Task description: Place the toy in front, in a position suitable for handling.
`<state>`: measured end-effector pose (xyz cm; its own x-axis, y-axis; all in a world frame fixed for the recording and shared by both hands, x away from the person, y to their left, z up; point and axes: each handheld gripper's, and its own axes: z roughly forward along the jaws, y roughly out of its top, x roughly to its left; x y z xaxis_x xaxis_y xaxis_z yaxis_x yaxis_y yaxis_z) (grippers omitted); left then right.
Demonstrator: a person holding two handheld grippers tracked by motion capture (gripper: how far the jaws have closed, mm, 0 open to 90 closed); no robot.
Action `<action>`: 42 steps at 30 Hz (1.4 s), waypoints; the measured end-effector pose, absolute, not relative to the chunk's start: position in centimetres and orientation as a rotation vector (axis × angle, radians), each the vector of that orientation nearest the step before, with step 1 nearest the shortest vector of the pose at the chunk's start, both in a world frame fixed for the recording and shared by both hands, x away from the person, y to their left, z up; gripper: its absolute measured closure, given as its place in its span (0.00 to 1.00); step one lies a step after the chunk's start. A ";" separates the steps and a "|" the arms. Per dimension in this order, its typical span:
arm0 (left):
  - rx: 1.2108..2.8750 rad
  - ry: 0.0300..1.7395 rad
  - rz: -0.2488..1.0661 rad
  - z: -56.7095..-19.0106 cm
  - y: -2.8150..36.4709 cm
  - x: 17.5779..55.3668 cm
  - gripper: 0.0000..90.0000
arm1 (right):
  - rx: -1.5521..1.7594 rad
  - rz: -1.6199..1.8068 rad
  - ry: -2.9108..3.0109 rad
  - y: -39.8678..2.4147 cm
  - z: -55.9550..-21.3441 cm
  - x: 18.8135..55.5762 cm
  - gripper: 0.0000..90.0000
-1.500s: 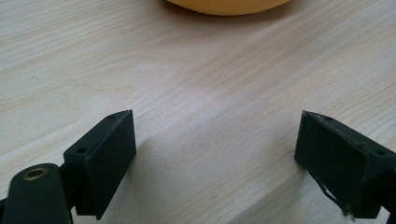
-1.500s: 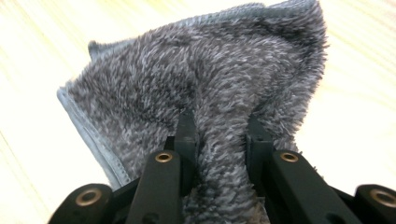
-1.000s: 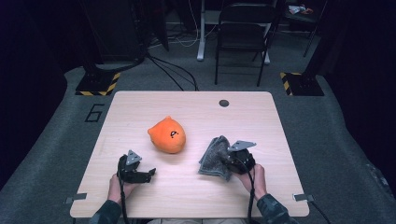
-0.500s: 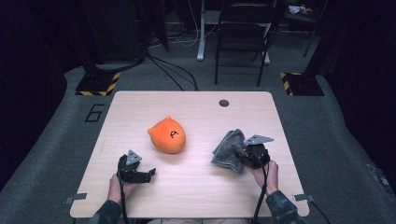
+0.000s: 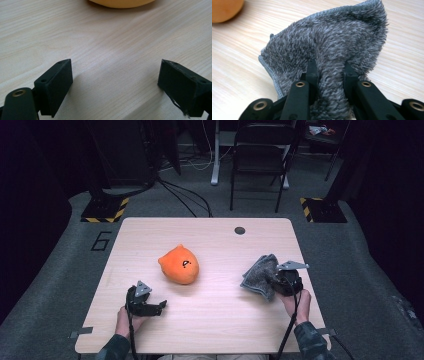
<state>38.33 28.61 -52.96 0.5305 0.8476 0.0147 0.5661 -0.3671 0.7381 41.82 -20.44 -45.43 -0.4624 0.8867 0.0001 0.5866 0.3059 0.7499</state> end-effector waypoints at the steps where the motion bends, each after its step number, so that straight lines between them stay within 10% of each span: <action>1: 2.077 1.142 0.522 -53.0 28.6 38.3 0.13 | 1.326 0.983 2.154 -20.7 -45.5 41.9 0.81; 32: 2.078 1.142 0.522 -53.0 28.6 38.3 0.13 | 1.641 0.798 2.041 -26.1 -48.9 44.3 0.74; 42: 2.077 1.142 0.521 -53.0 28.6 38.3 0.13 | 1.675 0.783 2.045 -26.4 -49.0 44.6 0.49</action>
<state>38.33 28.62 -52.96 0.5305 0.8476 0.0144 0.5662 -0.3670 0.7381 44.56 -26.38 -49.04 -0.2156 0.9750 0.0536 0.7616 0.1336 0.6342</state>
